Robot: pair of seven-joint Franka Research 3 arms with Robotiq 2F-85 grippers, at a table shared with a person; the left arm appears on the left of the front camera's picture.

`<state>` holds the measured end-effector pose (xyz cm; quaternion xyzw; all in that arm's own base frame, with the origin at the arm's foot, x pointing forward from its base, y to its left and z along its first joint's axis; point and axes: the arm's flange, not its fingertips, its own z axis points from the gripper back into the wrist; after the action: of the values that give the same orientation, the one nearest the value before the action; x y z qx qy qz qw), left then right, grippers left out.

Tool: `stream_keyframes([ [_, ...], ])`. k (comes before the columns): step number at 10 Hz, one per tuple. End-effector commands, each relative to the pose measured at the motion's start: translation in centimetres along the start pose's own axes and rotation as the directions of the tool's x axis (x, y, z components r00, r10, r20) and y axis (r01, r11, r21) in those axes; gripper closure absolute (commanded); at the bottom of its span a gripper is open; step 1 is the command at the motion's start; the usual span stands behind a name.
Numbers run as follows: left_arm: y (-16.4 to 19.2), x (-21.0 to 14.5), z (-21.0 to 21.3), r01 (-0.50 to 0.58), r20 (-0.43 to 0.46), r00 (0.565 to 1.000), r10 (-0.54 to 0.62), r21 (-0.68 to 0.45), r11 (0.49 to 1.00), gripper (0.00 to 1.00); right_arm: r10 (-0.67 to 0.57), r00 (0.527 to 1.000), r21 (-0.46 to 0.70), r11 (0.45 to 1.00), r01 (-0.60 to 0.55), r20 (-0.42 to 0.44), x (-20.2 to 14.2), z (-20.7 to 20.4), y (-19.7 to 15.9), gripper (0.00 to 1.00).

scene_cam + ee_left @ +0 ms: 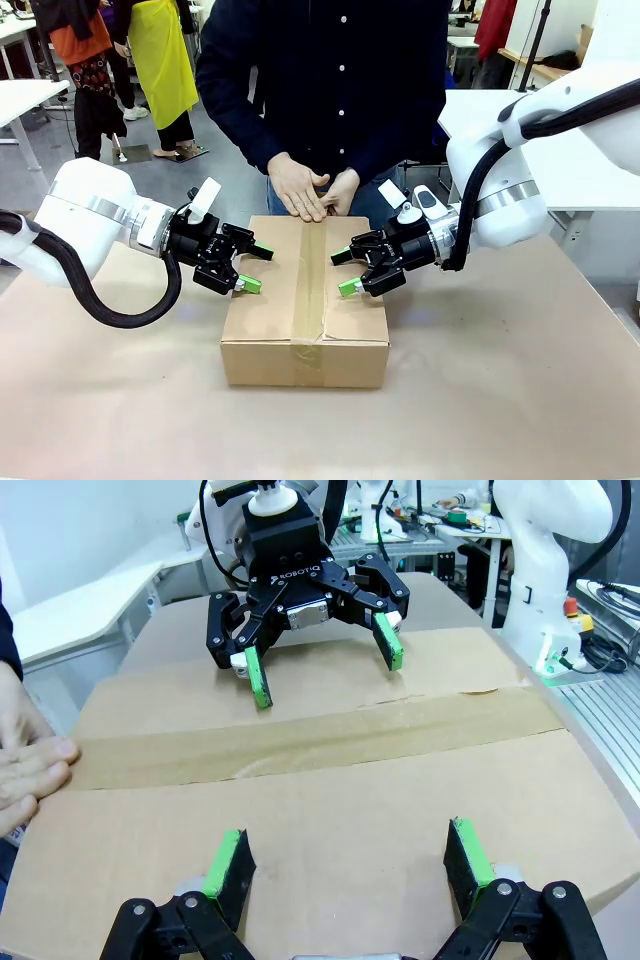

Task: Pack the gift set into the box.
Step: Press and hold the closed box until the human finishes sealing it.

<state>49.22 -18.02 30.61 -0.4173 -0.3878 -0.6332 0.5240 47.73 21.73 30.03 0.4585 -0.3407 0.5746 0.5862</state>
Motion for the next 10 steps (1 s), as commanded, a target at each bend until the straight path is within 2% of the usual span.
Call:
stream_keyframes([
  [1,-0.09,-0.13,-0.09,0.005,-0.002,1.000,-0.005,0.002,1.000,0.00,-0.008,1.000,-0.003,1.000,0.008,-0.001,-0.32,-0.08,0.05,0.00],
  [10,-0.09,-0.13,-0.09,0.005,-0.002,1.000,-0.005,0.002,1.000,0.00,-0.008,1.000,-0.003,1.000,0.008,-0.001,-0.32,-0.08,0.05,0.00],
])
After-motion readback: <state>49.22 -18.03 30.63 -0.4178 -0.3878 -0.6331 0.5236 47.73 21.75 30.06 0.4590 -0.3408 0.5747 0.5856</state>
